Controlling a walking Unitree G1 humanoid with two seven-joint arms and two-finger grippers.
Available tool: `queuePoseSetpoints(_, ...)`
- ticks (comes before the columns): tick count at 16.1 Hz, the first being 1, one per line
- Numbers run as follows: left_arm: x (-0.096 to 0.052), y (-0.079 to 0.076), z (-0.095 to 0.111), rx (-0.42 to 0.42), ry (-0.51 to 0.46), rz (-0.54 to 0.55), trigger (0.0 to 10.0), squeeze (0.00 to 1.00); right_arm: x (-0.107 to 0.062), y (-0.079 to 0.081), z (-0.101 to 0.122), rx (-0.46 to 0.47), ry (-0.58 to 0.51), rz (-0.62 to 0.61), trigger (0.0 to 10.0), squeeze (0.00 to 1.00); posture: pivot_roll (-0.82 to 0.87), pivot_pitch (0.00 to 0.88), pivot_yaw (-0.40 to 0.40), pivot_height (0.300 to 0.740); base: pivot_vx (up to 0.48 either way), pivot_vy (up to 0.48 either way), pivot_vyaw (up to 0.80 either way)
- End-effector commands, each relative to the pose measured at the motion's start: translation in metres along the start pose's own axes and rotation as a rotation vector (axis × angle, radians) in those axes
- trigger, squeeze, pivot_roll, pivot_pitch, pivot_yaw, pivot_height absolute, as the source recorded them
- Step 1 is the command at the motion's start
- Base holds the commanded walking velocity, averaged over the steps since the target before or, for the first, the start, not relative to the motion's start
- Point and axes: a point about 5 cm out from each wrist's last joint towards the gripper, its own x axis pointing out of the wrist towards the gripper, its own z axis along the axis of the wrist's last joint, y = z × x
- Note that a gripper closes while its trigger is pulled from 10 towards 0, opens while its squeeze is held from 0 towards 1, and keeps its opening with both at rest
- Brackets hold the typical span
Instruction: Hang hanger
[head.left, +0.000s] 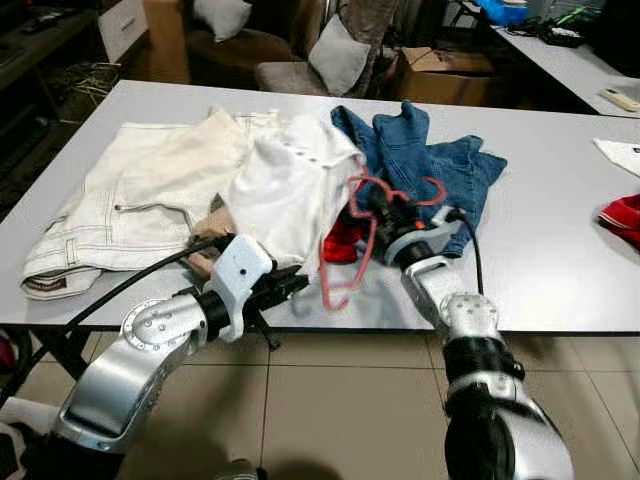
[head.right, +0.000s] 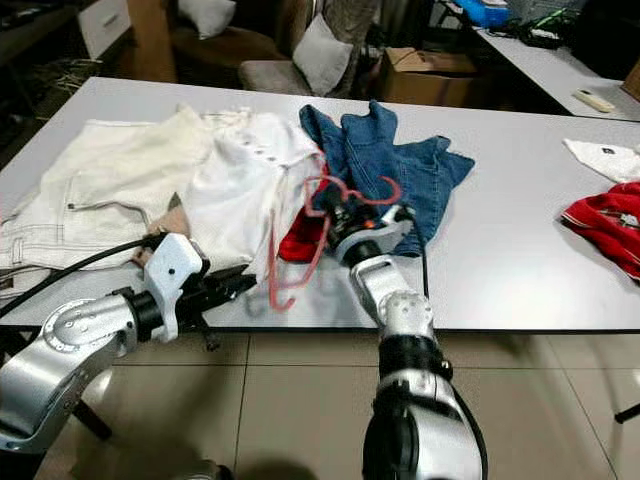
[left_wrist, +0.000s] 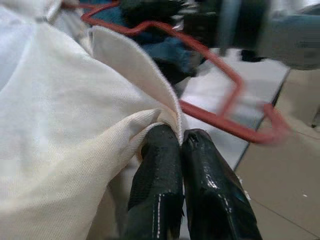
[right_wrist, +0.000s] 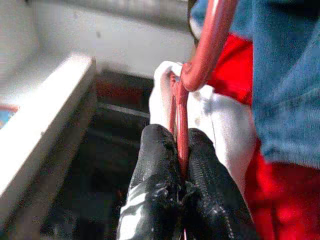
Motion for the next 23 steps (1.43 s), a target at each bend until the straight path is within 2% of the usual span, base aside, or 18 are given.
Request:
queuePoseSetpoints(1,0.000,-0.010,0.002,-0.009,-0.031,-0.042,0.0,0.00,0.018,0.020,-0.028,0.015,0.029,0.056,10.0,0.00,0.12,0.000,-0.060,0.740,0.000,0.000,0.00)
queuePoseSetpoints(3,-0.004,-0.013,0.015,-0.049,-0.114,-0.026,0.0,0.00,0.023,0.022,-0.036,-0.043,0.032,0.035,10.0,0.00,0.14,0.000,-0.070,0.740,0.000,0.000,0.00)
queuePoseSetpoints(5,-0.012,-0.014,0.017,-0.051,-0.128,-0.018,0.0,0.00,0.026,0.021,-0.031,-0.028,-0.017,0.005,10.0,0.00,0.17,0.000,-0.093,0.740,0.000,0.000,0.00)
queuePoseSetpoints(9,-0.019,-0.034,0.019,-0.077,-0.132,-0.140,0.0,0.00,0.035,0.029,-0.014,0.004,-0.116,-0.012,10.0,0.00,0.20,0.000,-0.109,0.740,0.000,0.000,0.00)
queuePoseSetpoints(11,-0.010,-0.037,0.014,-0.073,-0.082,-0.137,0.0,0.00,0.043,0.040,-0.016,0.042,-0.123,0.015,10.0,0.00,0.20,0.000,-0.112,0.740,0.000,0.000,0.00)
queuePoseSetpoints(12,-0.003,-0.038,0.015,-0.076,-0.088,-0.130,0.0,0.00,0.046,0.045,-0.022,0.039,-0.104,0.025,10.0,0.00,0.20,0.000,-0.113,0.740,0.000,0.000,0.00)
queuePoseSetpoints(13,0.005,-0.039,0.018,-0.097,-0.112,-0.110,0.0,0.00,0.048,0.046,-0.030,0.041,-0.083,0.024,10.0,0.00,0.20,0.000,-0.114,0.740,0.000,0.000,0.00)
queuePoseSetpoints(15,0.029,-0.040,0.035,-0.089,-0.186,-0.079,0.0,0.00,0.049,0.046,-0.052,-0.003,-0.007,0.020,10.0,0.00,0.20,0.000,-0.115,0.740,0.000,0.000,0.00)
queuePoseSetpoints(17,0.037,-0.040,0.044,-0.103,-0.220,-0.066,0.0,0.00,0.049,0.045,-0.058,-0.034,0.015,0.019,10.0,0.00,0.20,0.000,-0.114,0.740,0.000,0.000,0.00)
queuePoseSetpoints(18,0.040,-0.041,0.038,-0.082,-0.167,-0.056,10.0,0.00,0.048,0.046,-0.056,-0.014,0.010,0.056,10.0,0.00,0.18,0.000,-0.107,0.740,0.000,0.000,0.00)
queuePoseSetpoints(19,0.038,-0.038,0.024,-0.037,-0.076,-0.027,10.0,0.00,0.047,0.050,-0.049,0.008,-0.009,0.098,10.0,0.00,0.18,0.000,-0.106,0.740,0.000,0.000,0.00)
queuePoseSetpoints(20,0.036,-0.037,0.021,-0.030,-0.059,-0.022,10.0,0.00,0.047,0.051,-0.045,-0.012,-0.011,0.107,10.0,0.00,0.18,0.000,-0.106,0.740,0.000,0.000,0.00)
queuePoseSetpoints(21,0.034,-0.037,0.022,-0.064,-0.067,-0.035,10.0,0.00,0.047,0.052,-0.042,-0.011,-0.013,0.116,10.0,0.00,0.17,0.000,-0.107,0.740,0.000,0.000,0.00)
queuePoseSetpoints(22,0.032,-0.044,0.027,-0.136,-0.103,-0.099,10.0,1.00,0.046,0.056,-0.037,-0.008,-0.020,0.147,10.0,0.00,0.17,0.000,-0.107,0.740,0.000,0.000,0.00)
queuePoseSetpoints(23,0.031,-0.050,0.029,-0.144,-0.109,-0.143,10.0,1.00,0.047,0.056,-0.036,-0.015,-0.021,0.149,10.0,0.00,0.17,0.000,-0.110,0.740,0.000,0.000,0.00)
